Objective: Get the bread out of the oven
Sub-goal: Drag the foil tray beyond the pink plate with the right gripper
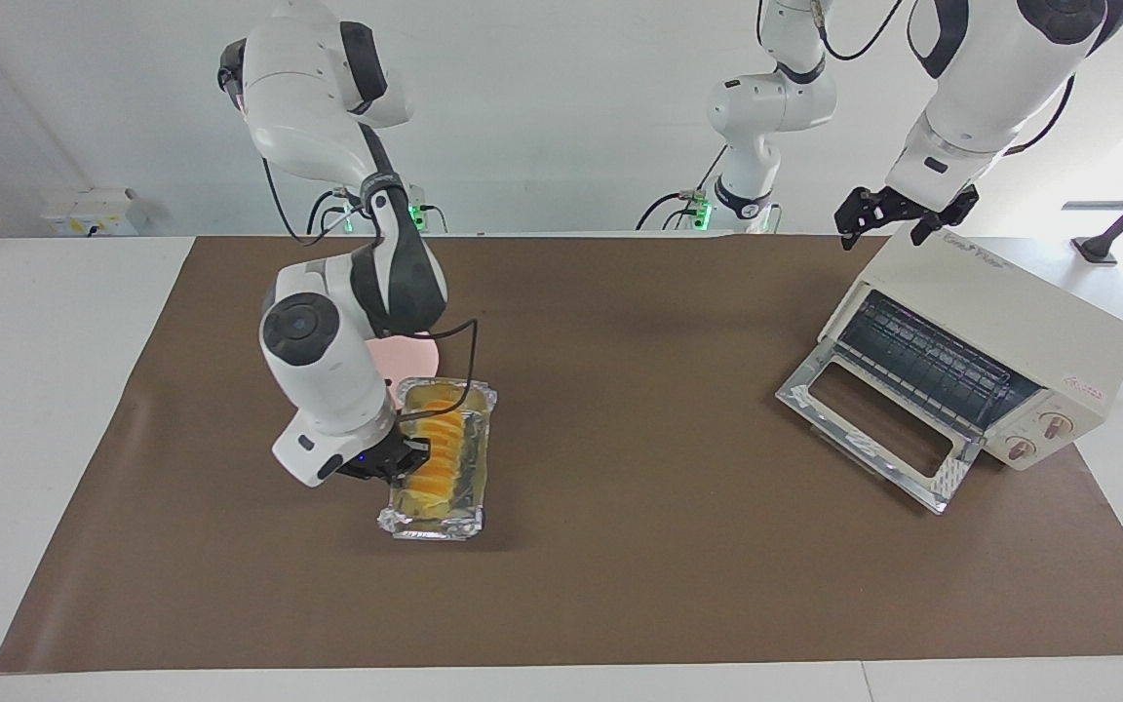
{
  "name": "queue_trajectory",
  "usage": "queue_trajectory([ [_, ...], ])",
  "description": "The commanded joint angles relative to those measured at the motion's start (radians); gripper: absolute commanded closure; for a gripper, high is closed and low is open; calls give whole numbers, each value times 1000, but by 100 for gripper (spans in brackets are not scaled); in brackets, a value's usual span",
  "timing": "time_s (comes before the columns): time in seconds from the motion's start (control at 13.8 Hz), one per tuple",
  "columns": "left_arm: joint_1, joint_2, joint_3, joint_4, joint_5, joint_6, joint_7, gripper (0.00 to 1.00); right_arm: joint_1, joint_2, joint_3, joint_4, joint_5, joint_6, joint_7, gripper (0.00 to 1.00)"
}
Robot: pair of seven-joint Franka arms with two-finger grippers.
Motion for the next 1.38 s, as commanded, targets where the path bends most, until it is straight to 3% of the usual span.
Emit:
queue_trajectory([
  [0.0, 20, -24, -8, -21, -15, 0, 1, 0, -56, 12, 9, -32, 2, 89, -104, 100],
  [0.22, 20, -24, -8, -21, -15, -2, 1, 0, -82, 12, 9, -75, -32, 148, -170, 100],
  [0.36, 20, -24, -8, -21, -15, -2, 1, 0, -91, -2, 9, -158, -34, 236, -184, 100],
  [0.51, 20, -24, -8, -21, -15, -2, 1, 0, -91, -7, 9, -168, -32, 243, -184, 100],
  [0.58, 18, -24, -8, -21, -15, -2, 1, 0, -94, -8, 10, -166, -29, 235, -185, 74],
  [0.65, 20, -24, -8, -21, -15, -2, 1, 0, -94, -10, 10, -166, -27, 226, -185, 15],
  [0.72, 20, -24, -8, -21, -15, -2, 1, 0, -91, -21, 10, -166, -27, 206, -184, 0],
  [0.87, 20, -24, -8, -21, -15, -2, 1, 0, -79, -47, 10, -157, -30, 131, -181, 0],
  [1.01, 20, -24, -8, -21, -15, -2, 1, 0, -73, -50, 10, -157, -30, 138, -175, 0],
  [1.16, 20, -24, -8, -21, -15, -2, 1, 0, -38, -48, 9, -164, -37, 155, -126, 15],
  [1.3, 20, -24, -8, -21, -15, -2, 1, 0, -18, -44, 9, -169, -38, 174, -93, 15],
])
